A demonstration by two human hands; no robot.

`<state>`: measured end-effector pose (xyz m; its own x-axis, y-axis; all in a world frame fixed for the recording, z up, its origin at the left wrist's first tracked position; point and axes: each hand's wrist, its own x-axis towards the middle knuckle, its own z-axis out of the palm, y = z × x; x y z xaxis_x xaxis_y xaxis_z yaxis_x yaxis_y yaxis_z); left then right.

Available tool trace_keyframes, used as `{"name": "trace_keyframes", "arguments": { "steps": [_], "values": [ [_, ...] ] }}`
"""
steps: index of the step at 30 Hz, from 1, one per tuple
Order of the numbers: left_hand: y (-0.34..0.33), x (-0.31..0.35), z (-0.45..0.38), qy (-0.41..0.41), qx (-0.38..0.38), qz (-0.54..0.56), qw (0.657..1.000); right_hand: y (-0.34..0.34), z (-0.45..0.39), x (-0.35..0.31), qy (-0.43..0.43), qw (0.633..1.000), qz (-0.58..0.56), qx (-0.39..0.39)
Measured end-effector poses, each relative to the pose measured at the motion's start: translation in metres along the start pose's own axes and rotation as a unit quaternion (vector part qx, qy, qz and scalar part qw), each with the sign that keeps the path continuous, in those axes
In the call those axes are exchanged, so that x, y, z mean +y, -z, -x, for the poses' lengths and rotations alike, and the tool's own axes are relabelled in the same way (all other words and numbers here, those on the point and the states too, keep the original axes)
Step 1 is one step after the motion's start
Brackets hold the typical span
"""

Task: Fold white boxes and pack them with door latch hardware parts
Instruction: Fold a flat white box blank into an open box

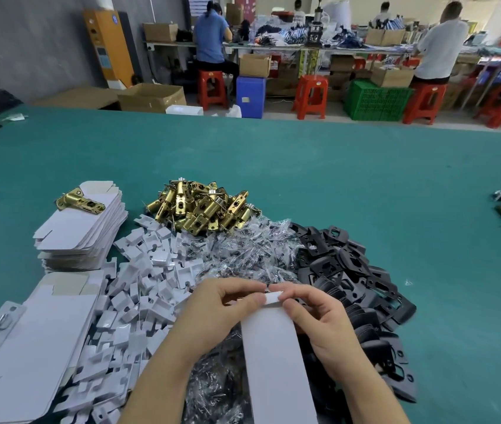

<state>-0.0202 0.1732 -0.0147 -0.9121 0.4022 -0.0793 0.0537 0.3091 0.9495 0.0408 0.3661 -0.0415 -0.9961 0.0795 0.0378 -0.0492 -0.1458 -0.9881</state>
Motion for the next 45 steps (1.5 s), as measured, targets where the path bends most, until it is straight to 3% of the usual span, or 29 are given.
{"name": "trace_keyframes", "arguments": {
  "steps": [2,5,9,13,17,30,45],
  "values": [
    [-0.002,0.000,0.001,-0.018,0.007,-0.020,1.000,0.000,-0.001,0.003,0.000,1.000,0.002,0.001],
    [-0.005,0.004,0.003,-0.034,0.084,0.009,0.996,0.002,-0.002,0.002,-0.015,0.999,-0.039,0.002],
    [-0.002,0.004,0.002,-0.042,0.168,0.089,0.981,0.003,-0.002,-0.004,-0.085,0.992,-0.074,-0.061],
    [0.002,0.005,0.003,-0.017,0.074,0.133,0.988,-0.001,0.002,-0.008,-0.097,0.987,-0.084,-0.092],
    [0.003,0.007,0.006,-0.015,-0.003,0.104,0.994,0.000,0.004,-0.010,-0.102,0.986,-0.089,-0.096],
    [0.015,0.006,0.009,0.002,-0.051,0.079,0.996,0.004,0.004,-0.012,-0.130,0.976,-0.102,-0.144],
    [0.020,0.006,0.011,0.000,-0.110,0.046,0.993,0.003,0.003,-0.011,-0.135,0.978,-0.077,-0.142]
  ]
}}
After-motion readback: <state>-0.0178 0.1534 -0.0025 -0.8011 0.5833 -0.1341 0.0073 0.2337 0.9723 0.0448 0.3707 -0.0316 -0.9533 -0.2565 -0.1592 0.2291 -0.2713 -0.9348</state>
